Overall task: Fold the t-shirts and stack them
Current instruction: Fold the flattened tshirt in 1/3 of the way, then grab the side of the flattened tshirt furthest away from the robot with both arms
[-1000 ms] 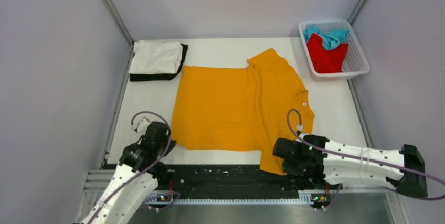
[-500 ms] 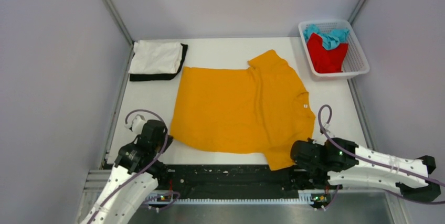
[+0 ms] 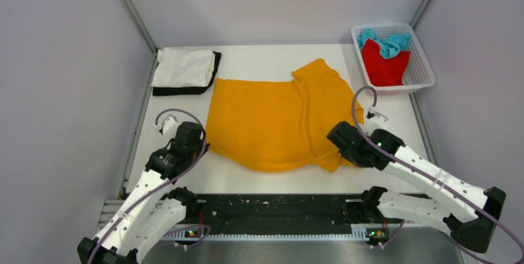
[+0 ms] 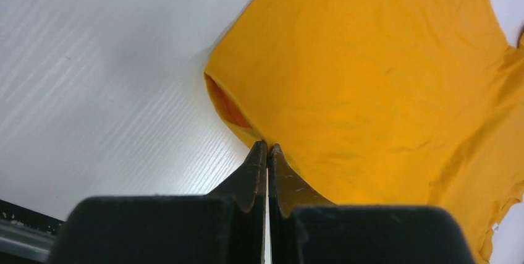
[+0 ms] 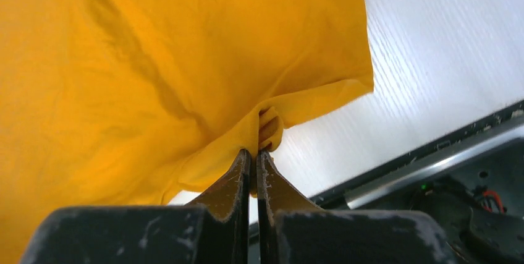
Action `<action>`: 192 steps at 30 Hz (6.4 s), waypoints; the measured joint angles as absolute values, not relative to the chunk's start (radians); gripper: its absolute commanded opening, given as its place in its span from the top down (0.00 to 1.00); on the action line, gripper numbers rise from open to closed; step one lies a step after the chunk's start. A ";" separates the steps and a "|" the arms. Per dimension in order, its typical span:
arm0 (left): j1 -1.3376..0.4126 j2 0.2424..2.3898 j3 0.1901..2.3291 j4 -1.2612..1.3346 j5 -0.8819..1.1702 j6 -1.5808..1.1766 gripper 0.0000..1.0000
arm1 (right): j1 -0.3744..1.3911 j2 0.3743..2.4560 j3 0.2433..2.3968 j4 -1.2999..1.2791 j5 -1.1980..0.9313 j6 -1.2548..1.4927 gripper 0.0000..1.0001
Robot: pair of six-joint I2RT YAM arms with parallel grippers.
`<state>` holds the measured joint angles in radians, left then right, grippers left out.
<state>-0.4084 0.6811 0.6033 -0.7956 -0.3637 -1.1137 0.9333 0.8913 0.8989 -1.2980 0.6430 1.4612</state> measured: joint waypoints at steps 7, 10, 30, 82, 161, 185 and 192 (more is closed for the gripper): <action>-0.393 0.794 0.654 -0.719 -0.456 -1.086 1.00 | 0.709 0.978 0.899 -1.012 0.628 1.097 1.00; -0.373 0.871 0.662 -0.676 -0.469 -1.071 1.00 | 0.636 1.010 0.899 -0.911 0.605 0.995 1.00; -0.249 1.309 0.793 -0.486 -0.466 -0.994 0.13 | 0.311 1.513 0.991 -0.486 0.315 0.689 0.57; -0.245 1.486 0.912 -0.414 -0.034 -0.849 0.01 | 0.299 1.538 0.871 -0.134 0.022 0.732 0.01; -0.060 2.027 1.459 -0.583 0.011 -0.608 0.80 | 0.271 1.693 1.136 -0.072 0.112 0.603 0.01; -0.111 1.934 1.406 -0.621 -0.069 -0.572 1.00 | 0.233 2.236 1.759 -0.315 0.335 0.410 0.18; -0.115 1.892 1.375 -0.621 -0.068 -0.572 1.00 | 0.233 2.293 1.796 -0.392 0.393 0.403 0.35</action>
